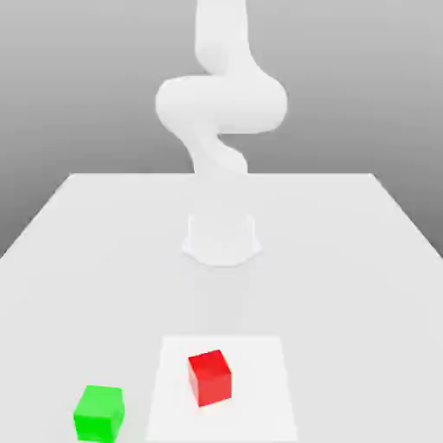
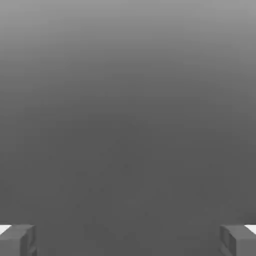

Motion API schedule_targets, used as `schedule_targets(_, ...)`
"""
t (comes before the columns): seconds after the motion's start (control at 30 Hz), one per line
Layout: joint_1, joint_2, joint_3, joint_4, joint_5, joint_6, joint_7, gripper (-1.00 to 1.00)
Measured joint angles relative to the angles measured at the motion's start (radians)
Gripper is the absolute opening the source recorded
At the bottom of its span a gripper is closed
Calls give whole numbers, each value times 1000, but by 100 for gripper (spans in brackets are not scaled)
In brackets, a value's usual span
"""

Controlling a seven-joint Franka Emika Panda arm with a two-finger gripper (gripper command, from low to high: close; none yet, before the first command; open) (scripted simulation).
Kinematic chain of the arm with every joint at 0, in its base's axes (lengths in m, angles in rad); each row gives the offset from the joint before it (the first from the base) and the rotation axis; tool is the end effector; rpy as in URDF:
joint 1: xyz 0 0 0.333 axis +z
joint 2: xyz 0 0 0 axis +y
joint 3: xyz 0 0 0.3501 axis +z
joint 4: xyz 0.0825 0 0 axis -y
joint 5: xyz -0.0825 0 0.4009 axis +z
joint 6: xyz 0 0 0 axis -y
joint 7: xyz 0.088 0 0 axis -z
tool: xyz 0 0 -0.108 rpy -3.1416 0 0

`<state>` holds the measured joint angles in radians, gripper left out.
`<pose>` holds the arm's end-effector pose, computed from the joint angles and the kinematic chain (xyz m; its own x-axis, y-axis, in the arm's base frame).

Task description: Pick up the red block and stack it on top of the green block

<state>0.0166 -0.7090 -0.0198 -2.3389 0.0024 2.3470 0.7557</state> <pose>0.3771 -0.0039 0.6875 0.5496 -0.6922 0.4677 -0.5159 -0.7216 -0.4617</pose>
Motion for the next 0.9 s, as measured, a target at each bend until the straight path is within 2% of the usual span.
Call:
schedule_targets(0.37, 62, 406, -78, -173, 20, 209, -204, 0)
schedule_targets(0.67, 66, 731, -96, -312, 29, 377, -362, 0)
schedule_targets(0.9, 31, 985, -51, -307, 83, 573, -430, 0)
